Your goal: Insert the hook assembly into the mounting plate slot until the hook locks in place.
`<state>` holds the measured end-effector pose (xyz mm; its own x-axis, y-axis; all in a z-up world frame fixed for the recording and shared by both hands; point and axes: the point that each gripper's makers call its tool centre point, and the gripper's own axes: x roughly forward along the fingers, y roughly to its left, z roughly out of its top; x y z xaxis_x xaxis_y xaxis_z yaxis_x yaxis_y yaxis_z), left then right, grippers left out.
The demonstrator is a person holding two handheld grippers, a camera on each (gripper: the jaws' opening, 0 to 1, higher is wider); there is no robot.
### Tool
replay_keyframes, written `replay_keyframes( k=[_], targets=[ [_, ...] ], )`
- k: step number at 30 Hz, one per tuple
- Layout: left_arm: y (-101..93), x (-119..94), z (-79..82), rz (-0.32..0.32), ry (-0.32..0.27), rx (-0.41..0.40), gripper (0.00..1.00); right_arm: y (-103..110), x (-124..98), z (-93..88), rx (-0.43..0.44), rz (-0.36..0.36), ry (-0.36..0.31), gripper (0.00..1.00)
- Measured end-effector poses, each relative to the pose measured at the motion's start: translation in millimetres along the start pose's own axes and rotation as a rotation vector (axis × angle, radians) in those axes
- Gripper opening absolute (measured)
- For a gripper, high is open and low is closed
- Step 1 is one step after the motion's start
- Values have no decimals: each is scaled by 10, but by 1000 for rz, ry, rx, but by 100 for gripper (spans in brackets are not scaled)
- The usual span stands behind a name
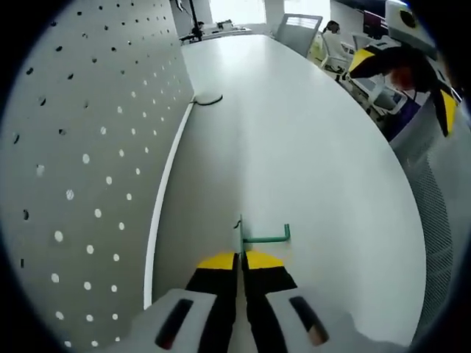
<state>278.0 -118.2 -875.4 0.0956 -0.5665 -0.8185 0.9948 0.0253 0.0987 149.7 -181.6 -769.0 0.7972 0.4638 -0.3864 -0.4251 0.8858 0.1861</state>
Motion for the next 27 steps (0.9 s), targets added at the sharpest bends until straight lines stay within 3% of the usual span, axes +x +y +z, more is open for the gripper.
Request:
replay_keyframes(
  k=[9, 12, 15, 18, 27],
  targets=[
    [48, -135, 99, 36, -68, -6, 2, 7, 3, 1, -2, 3, -2, 62],
    [39, -182, 223, 42, -135, -9, 2, 10, -2, 5, -2, 3, -3, 62],
    [58, -225, 252, 68, -145, -10, 2, 11, -2, 7, -3, 3, -3, 62],
    [84, -269, 339, 88, -197, -19, 2, 9, -2, 13, 0, 1, -4, 62],
    [122, -405, 503, 132, -272, -37, 2, 8, 2, 16, 3, 2, -7, 62]
  ],
)
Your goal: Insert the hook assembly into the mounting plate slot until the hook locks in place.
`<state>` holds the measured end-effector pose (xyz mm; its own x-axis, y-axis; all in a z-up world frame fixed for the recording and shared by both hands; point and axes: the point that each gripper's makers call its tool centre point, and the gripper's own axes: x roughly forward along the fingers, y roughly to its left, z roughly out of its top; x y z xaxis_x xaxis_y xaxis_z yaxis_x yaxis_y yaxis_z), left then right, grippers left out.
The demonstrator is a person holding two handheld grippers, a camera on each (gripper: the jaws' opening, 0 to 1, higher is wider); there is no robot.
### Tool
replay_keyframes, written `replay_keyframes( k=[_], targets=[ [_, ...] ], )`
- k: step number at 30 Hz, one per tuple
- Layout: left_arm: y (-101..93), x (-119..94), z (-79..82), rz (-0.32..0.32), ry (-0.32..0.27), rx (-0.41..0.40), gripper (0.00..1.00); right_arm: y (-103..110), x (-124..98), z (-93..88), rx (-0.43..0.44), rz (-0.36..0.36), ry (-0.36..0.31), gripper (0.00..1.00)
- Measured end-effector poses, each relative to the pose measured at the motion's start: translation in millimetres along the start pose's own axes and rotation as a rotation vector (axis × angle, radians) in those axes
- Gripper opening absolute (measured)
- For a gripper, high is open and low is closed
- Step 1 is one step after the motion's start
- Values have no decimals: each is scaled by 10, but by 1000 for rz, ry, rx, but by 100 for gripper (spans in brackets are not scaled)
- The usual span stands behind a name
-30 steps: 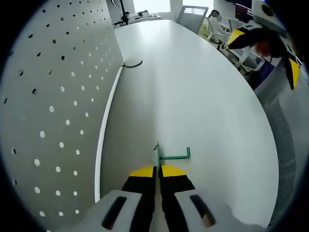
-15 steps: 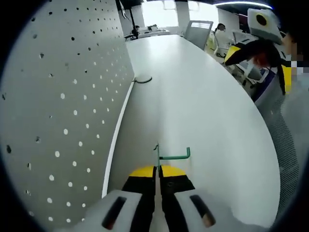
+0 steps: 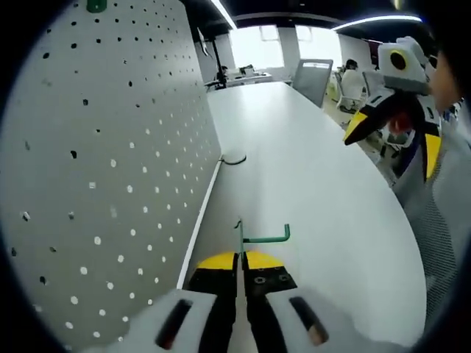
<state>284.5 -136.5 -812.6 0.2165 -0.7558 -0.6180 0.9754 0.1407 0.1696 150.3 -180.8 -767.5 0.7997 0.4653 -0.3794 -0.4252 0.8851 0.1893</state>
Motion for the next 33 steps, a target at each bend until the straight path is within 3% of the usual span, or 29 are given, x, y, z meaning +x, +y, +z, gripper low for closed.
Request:
replay_keyframes(
  k=[19, 33],
  targets=[
    [58, -272, 393, 89, -159, -16, 2, 2, 3, 31, -4, 1, -12, 62],
    [23, -502, 596, 133, -255, -50, 2, 15, -1, 60, -7, 5, -22, 62]
  ],
)
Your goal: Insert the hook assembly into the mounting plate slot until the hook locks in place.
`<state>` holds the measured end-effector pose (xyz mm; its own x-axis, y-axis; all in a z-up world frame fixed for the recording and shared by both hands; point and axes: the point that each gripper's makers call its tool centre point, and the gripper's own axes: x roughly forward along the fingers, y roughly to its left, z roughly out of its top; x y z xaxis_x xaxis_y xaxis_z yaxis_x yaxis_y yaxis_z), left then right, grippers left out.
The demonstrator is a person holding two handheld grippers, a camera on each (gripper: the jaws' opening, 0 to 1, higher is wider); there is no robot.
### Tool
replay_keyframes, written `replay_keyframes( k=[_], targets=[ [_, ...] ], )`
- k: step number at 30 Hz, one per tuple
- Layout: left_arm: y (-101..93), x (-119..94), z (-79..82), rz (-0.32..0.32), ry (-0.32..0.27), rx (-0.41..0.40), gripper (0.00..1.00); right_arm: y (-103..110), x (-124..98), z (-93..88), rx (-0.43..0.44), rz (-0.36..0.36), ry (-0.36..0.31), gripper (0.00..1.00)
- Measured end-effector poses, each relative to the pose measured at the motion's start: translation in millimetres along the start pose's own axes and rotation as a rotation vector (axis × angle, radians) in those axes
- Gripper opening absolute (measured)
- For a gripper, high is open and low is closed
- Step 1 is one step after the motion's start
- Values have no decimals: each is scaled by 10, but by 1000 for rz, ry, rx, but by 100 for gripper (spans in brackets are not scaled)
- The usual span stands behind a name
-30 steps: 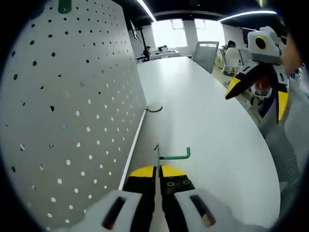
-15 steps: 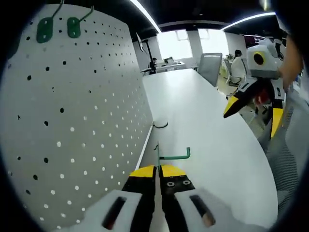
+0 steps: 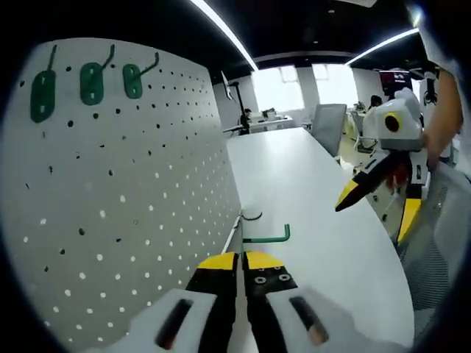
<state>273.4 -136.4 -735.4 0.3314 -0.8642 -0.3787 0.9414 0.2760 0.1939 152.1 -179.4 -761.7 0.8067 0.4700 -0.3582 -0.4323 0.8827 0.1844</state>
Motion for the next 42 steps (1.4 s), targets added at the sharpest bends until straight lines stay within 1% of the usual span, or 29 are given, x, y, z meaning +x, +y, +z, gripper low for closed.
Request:
replay_keyframes(
  k=[2, 3, 9, 13, 18, 20, 21, 22, 26, 27, 36, 38, 40, 42],
  targets=[
    [5, -29, 18, 10, -11, -10, 2, 3, -2, 4, -1, 0, 0, 62],
    [15, -46, 31, 19, -19, -29, 2, 5, -1, 7, -1, 1, -1, 62],
    [-13, -130, 105, 32, -56, -42, 2, 8, -1, 6, -1, 2, -2, 62],
    [-45, -179, 200, 45, -91, -59, 3, 9, 1, 6, -3, 3, -2, 62],
    [-35, -235, 288, 76, -122, -80, 3, 19, 4, 10, -10, 6, -1, 62],
    [-51, -253, 306, 85, -127, -72, 3, 19, 3, 6, -12, 7, 0, 62],
    [-46, -263, 313, 89, -133, -79, 3, 24, 3, 10, -11, 8, -1, 62],
    [-42, -279, 338, 93, -153, -116, 3, 27, 3, 14, -11, 9, -2, 62],
    [-55, -339, 379, 106, -165, -103, 2, 18, 5, 14, -12, 8, -4, 62],
    [-60, -365, 407, 108, -178, -110, 2, 25, 6, 17, -12, 10, -5, 62],
    [-55, -544, 484, 148, -218, -127, 2, 53, 3, 28, -23, 19, -8, 62],
    [-56, -598, 525, 160, -233, -127, 2, 52, 3, 22, -22, 21, -8, 62],
    [-47, -659, 595, 172, -263, -139, 2, 52, 0, 25, -26, 20, -9, 62],
    [-54, -702, 631, 182, -267, -126, 3, 58, 1, 31, -24, 21, -10, 62]
  ],
)
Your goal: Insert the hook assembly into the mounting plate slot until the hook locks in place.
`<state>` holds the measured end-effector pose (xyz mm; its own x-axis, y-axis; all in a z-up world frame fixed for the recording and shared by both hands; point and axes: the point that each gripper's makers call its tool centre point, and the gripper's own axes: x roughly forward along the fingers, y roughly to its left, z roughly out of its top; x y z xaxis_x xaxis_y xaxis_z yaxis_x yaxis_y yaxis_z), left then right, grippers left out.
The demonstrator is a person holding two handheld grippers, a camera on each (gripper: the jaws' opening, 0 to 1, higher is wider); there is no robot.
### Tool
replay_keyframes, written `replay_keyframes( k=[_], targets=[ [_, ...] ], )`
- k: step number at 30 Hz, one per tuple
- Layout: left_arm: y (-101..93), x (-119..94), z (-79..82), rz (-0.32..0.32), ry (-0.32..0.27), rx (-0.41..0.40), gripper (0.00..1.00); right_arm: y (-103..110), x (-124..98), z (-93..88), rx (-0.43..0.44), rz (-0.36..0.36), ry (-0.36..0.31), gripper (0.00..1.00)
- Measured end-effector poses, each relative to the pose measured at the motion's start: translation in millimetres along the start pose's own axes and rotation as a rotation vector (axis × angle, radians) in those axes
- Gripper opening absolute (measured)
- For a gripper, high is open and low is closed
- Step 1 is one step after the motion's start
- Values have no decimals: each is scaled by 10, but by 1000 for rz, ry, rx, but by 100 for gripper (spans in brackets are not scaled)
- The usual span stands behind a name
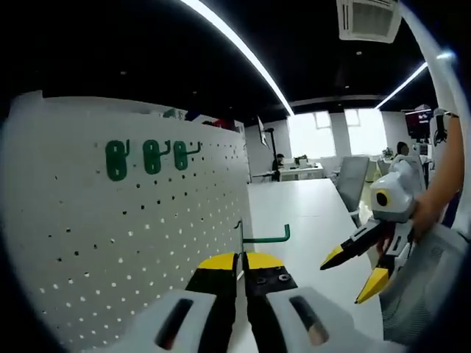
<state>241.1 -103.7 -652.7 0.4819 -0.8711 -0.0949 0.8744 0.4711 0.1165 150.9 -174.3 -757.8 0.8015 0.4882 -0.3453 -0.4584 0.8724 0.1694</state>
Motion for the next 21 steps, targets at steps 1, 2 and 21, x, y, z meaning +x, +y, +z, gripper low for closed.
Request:
replay_keyframes(
  k=[1, 2, 21],
  targets=[
    [-1, -16, 25, 1, -7, 0, 3, -1, 0, -2, -1, -1, 1, 62],
    [7, -40, 61, 7, -18, -2, 3, 0, 0, -2, 0, 1, 1, 62],
    [34, -391, 335, 73, -78, -9, 3, 26, -6, 9, -9, 12, -1, 62]
  ],
)
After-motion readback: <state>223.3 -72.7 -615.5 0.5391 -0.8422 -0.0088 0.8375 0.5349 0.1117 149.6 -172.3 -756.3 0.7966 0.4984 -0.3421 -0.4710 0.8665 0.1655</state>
